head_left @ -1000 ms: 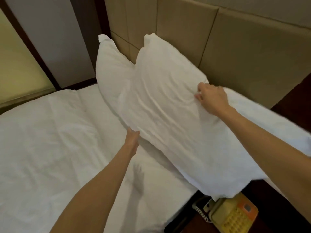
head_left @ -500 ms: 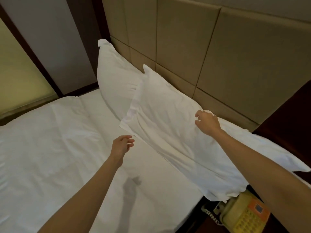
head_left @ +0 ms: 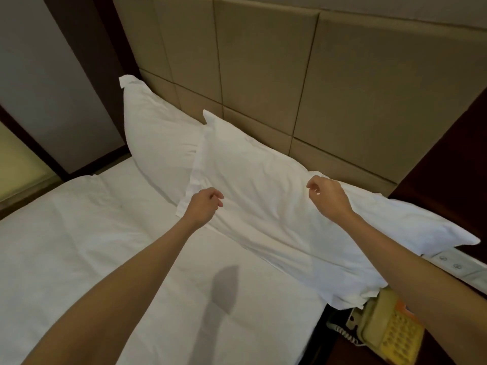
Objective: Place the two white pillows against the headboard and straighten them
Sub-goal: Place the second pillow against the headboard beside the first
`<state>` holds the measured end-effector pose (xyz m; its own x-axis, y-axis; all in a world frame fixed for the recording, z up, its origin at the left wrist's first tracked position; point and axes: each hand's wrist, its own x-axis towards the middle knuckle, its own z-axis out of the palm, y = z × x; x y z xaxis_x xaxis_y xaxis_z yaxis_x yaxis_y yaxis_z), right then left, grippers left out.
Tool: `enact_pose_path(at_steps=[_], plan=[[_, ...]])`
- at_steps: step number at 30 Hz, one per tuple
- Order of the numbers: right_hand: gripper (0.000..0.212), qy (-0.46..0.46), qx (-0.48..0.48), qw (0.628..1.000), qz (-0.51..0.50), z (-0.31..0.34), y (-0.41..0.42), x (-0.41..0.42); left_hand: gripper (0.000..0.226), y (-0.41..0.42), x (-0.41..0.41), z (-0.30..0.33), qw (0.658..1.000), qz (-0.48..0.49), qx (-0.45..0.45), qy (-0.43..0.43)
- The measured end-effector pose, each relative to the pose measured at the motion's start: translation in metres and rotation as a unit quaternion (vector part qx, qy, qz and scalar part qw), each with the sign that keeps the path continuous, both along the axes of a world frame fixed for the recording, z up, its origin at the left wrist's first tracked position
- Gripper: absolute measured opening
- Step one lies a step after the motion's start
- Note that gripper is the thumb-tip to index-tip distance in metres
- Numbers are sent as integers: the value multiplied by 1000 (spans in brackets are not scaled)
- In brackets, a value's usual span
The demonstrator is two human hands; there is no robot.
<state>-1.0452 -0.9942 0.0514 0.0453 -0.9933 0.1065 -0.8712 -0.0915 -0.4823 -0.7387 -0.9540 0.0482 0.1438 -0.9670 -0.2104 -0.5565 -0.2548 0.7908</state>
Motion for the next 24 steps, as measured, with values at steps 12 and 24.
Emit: enact_pose_path(at_steps=[12,24], plan=[[102,287,187,940,4,-64,-58,-24,67,-193,-57,4,802,-283,-110,-515],[13,100,84,991,32,-39,-52,-13,43,-206,-70,-20,753,-297,-98,-578]])
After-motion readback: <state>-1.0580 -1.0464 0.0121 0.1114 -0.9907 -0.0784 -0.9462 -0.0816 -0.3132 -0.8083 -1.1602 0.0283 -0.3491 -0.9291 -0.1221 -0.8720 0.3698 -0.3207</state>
